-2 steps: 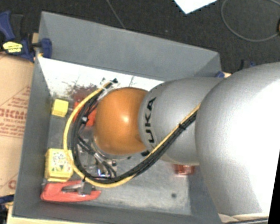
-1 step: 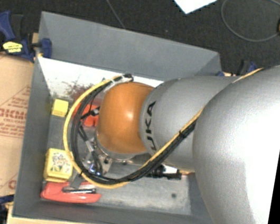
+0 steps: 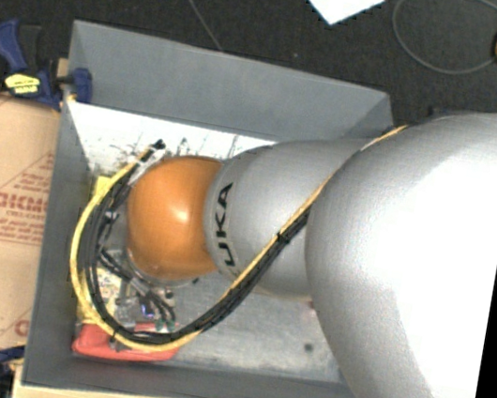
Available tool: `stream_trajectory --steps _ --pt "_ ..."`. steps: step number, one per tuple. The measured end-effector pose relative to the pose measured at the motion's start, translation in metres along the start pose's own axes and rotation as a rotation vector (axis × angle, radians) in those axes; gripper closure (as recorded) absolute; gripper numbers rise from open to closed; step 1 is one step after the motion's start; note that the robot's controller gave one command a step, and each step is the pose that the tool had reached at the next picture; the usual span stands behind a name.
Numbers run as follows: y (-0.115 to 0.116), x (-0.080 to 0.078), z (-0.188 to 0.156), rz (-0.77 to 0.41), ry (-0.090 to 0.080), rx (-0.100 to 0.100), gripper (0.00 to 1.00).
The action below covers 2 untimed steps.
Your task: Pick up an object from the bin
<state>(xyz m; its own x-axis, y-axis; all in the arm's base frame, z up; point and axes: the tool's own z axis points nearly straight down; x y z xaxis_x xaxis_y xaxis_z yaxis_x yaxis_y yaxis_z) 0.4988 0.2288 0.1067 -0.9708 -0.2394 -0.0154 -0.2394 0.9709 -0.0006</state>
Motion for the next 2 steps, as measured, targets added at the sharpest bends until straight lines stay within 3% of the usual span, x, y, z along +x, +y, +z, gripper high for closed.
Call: stream_trajectory --steps 1,2 --pt "-0.008 -0.016 0.029 0.548 0.001 0.018 0.0" --pt "-0.026 0.017 0.024 0.328 -0.037 0.011 1.0"
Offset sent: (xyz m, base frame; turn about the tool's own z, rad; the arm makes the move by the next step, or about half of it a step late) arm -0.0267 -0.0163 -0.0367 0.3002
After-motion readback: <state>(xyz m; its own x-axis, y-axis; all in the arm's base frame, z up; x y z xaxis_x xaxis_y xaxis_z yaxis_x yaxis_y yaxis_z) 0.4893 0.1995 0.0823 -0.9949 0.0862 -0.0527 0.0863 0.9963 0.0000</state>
